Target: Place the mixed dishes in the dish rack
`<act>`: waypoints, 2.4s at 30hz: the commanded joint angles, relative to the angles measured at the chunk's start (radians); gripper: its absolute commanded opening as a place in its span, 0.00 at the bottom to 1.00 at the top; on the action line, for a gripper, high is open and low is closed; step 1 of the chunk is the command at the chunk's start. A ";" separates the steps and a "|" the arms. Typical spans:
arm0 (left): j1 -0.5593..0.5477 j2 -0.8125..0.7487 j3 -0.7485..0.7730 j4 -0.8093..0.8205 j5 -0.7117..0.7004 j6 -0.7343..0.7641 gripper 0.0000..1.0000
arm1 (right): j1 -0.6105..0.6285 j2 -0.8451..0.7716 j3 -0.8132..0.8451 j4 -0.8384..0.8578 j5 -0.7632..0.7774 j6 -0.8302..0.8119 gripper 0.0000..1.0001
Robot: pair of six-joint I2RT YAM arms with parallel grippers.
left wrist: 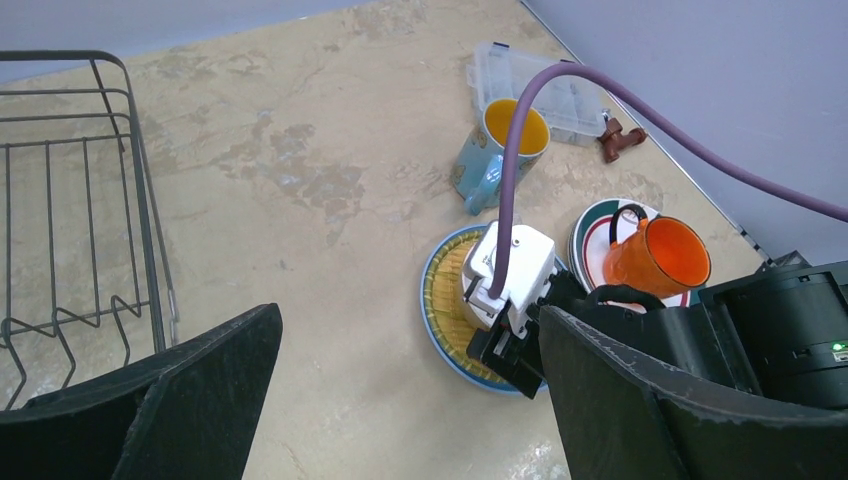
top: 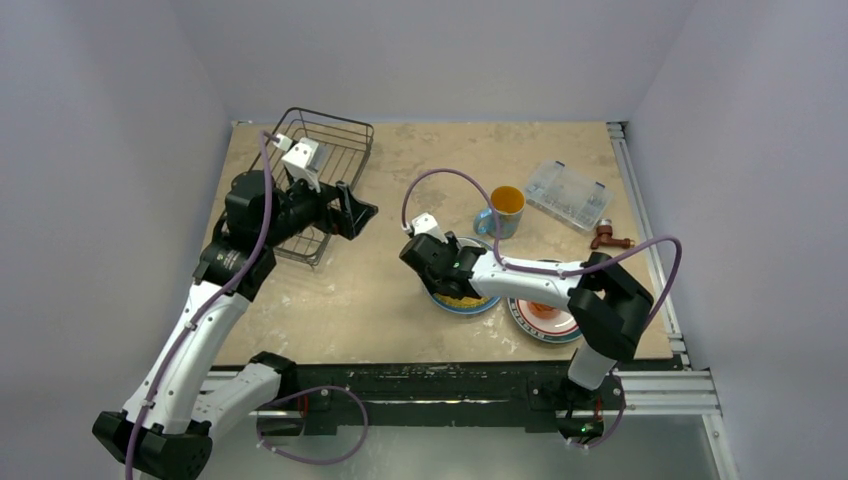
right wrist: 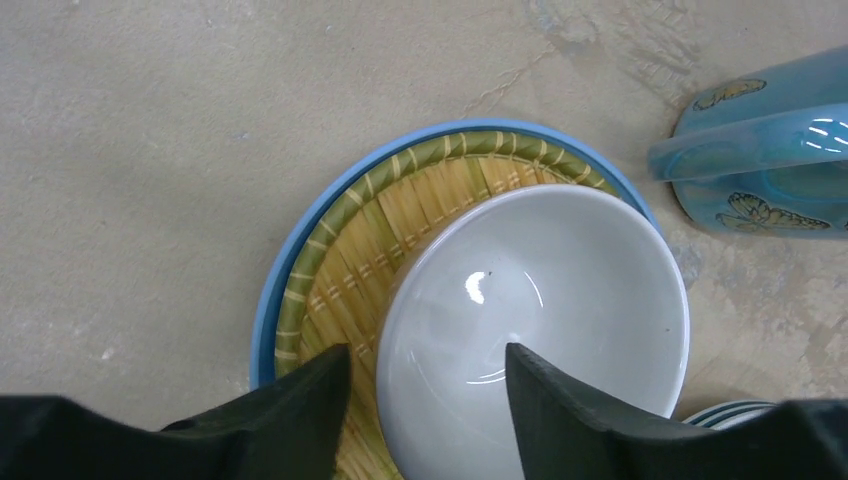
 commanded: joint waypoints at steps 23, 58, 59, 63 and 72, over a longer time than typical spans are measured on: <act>-0.011 0.065 0.074 -0.038 0.000 -0.054 0.99 | 0.001 -0.738 -0.455 0.755 -0.354 -0.083 0.00; -0.257 0.574 0.118 0.057 0.531 -0.433 0.83 | 0.001 -0.791 -0.593 0.969 -0.382 -0.116 0.00; -0.258 0.571 0.122 0.047 0.524 -0.424 0.80 | 0.002 -0.787 -0.588 0.963 -0.383 -0.118 0.00; -0.260 0.570 0.121 0.046 0.521 -0.424 0.70 | 0.003 -0.751 -0.564 0.944 -0.391 -0.121 0.00; -0.272 0.572 0.125 0.042 0.524 -0.412 0.69 | 0.003 -0.677 -0.520 0.919 -0.382 -0.114 0.00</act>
